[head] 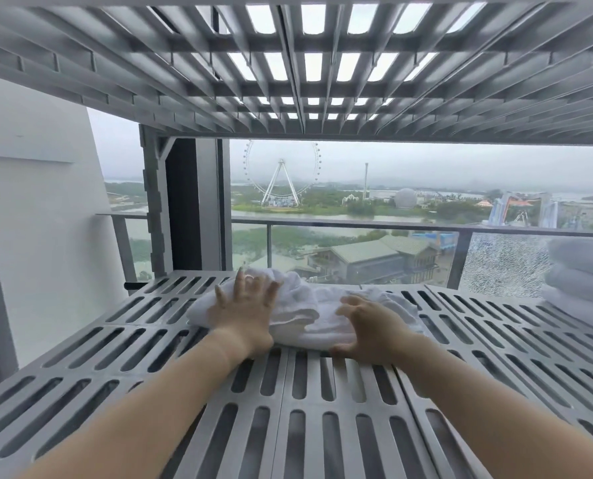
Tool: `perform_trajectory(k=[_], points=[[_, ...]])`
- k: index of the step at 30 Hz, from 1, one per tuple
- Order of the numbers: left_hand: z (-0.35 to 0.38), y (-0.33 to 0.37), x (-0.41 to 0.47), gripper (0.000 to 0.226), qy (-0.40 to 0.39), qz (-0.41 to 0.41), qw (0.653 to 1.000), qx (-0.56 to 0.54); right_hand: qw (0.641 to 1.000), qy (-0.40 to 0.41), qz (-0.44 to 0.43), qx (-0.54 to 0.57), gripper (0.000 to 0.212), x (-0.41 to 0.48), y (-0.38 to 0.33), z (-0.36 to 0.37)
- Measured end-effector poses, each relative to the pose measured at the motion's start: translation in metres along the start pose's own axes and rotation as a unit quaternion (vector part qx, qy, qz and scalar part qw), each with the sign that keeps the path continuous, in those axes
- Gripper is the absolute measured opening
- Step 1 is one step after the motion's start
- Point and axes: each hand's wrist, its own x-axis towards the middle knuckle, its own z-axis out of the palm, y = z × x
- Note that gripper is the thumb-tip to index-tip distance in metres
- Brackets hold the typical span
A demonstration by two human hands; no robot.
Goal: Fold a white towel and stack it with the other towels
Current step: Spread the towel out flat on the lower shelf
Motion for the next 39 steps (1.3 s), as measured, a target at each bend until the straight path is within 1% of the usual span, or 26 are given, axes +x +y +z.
perform_trajectory(k=[1,2,3,4,5,7,9,11,16,20,23,24,25,28,31,33,36,38,39], points=[[0.001,0.007,0.002,0.092,-0.011,0.018,1.000,0.009,1.000,-0.004,-0.009,0.014,0.073,0.003,-0.004,0.002],[0.003,0.014,0.004,0.095,-0.014,0.041,0.999,0.020,1.000,-0.010,-0.012,0.025,0.076,0.007,-0.007,0.005],[0.005,0.020,0.006,0.095,-0.015,0.065,0.997,0.038,0.999,-0.015,-0.010,0.035,0.074,0.009,-0.010,0.008],[0.008,0.024,0.009,0.092,-0.017,0.085,0.994,0.061,0.999,-0.014,-0.004,0.048,0.064,0.011,-0.012,0.011],[0.010,0.027,0.011,0.089,-0.025,0.097,0.991,0.087,0.998,-0.009,0.001,0.059,0.050,0.011,-0.011,0.013],[0.011,0.026,0.015,0.080,-0.034,0.094,0.987,0.123,0.998,0.003,0.012,0.064,0.023,0.010,-0.009,0.016],[0.012,0.021,0.017,0.076,-0.020,0.080,0.987,0.134,0.998,-0.001,0.024,0.055,0.013,0.010,-0.006,0.017],[0.011,0.016,0.015,0.076,-0.002,0.082,0.988,0.129,0.999,-0.004,0.029,0.038,0.011,0.010,-0.005,0.017],[0.009,0.000,0.008,0.070,0.032,0.101,0.992,0.065,1.000,-0.019,0.010,-0.016,0.015,0.005,0.007,0.003],[0.003,-0.006,0.002,0.072,0.060,0.123,0.991,0.014,0.999,-0.033,0.031,-0.005,0.008,-0.013,0.026,-0.014],[-0.004,-0.009,0.002,0.067,0.080,0.124,0.989,0.009,0.998,-0.031,0.049,0.003,0.006,-0.024,0.030,-0.025],[-0.006,-0.009,0.001,0.066,0.075,0.117,0.990,0.018,0.998,-0.030,0.049,0.007,0.007,-0.026,0.028,-0.026],[-0.007,-0.007,0.001,0.067,0.062,0.107,0.992,0.037,0.998,-0.029,0.046,0.013,0.012,-0.027,0.024,-0.025],[-0.005,0.004,-0.003,0.075,0.013,0.076,0.990,0.119,0.999,-0.025,0.026,0.003,0.044,-0.025,0.010,-0.014],[0.000,0.015,-0.004,0.082,0.006,0.088,0.979,0.183,0.999,-0.035,0.007,-0.031,0.059,-0.014,-0.003,-0.002],[0.003,0.015,-0.001,0.083,-0.003,0.098,0.978,0.186,0.998,-0.048,0.011,-0.035,0.057,-0.008,-0.007,0.004],[0.005,0.007,0.004,0.078,-0.060,0.083,0.986,0.133,0.997,-0.052,0.009,-0.048,0.037,-0.006,-0.006,0.007],[0.005,0.002,0.002,0.076,-0.075,0.088,0.987,0.111,0.998,-0.044,0.003,-0.042,0.039,-0.009,-0.004,0.005],[0.006,0.000,0.000,0.072,-0.066,0.097,0.987,0.107,0.999,-0.042,0.000,-0.035,0.041,-0.011,-0.003,0.002]])
